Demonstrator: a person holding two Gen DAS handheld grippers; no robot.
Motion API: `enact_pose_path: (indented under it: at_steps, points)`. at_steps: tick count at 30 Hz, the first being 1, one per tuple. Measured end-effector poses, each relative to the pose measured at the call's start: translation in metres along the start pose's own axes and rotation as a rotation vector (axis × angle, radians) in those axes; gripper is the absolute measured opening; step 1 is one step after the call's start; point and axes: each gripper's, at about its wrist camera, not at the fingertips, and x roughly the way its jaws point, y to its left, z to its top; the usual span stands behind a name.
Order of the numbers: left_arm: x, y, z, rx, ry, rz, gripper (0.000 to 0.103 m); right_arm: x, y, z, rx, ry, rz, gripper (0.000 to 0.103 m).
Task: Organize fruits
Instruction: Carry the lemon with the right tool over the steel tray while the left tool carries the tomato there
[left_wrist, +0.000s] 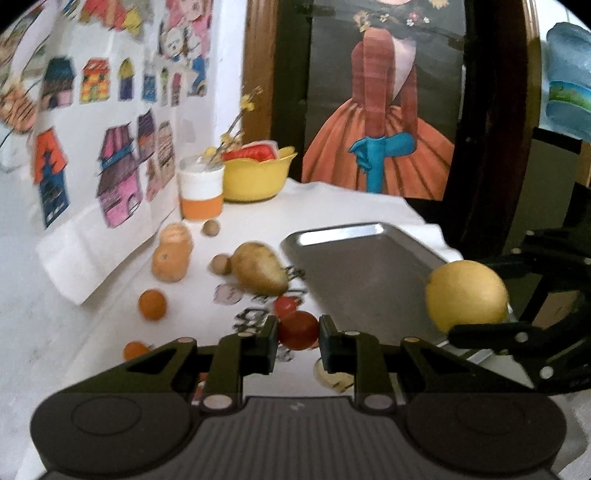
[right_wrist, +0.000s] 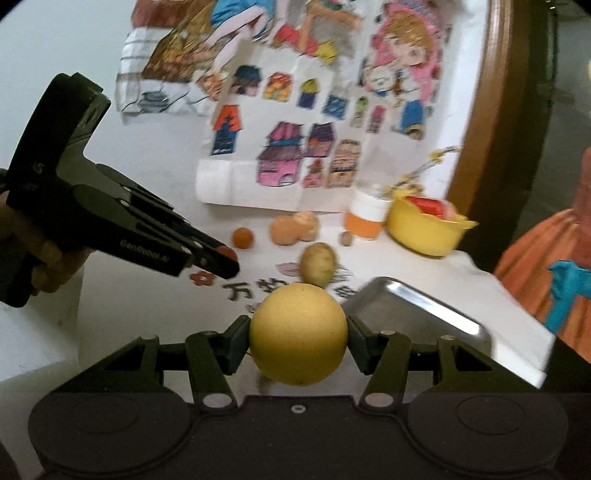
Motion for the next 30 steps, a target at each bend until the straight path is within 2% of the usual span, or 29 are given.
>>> enact_pose_path:
  at_steps: [9,15,21,30]
  points:
    - [0.009,-0.047,0.029,0.001,-0.05,-0.051,0.025,-0.07,-0.048,-0.016,0.014,-0.014,-0.174,0.057]
    - [0.035,-0.066,0.051,0.0,-0.095,0.001,0.025,-0.091,-0.078,-0.016,0.012,-0.034,-0.266,0.058]
    - [0.073,-0.069,0.073,-0.012,-0.105,0.043,0.025,-0.068,-0.106,0.0,0.032,-0.063,-0.266,0.058]
    - [0.134,-0.048,0.084,-0.05,-0.056,0.066,0.025,0.011,-0.14,0.012,0.101,-0.042,-0.212,0.058]
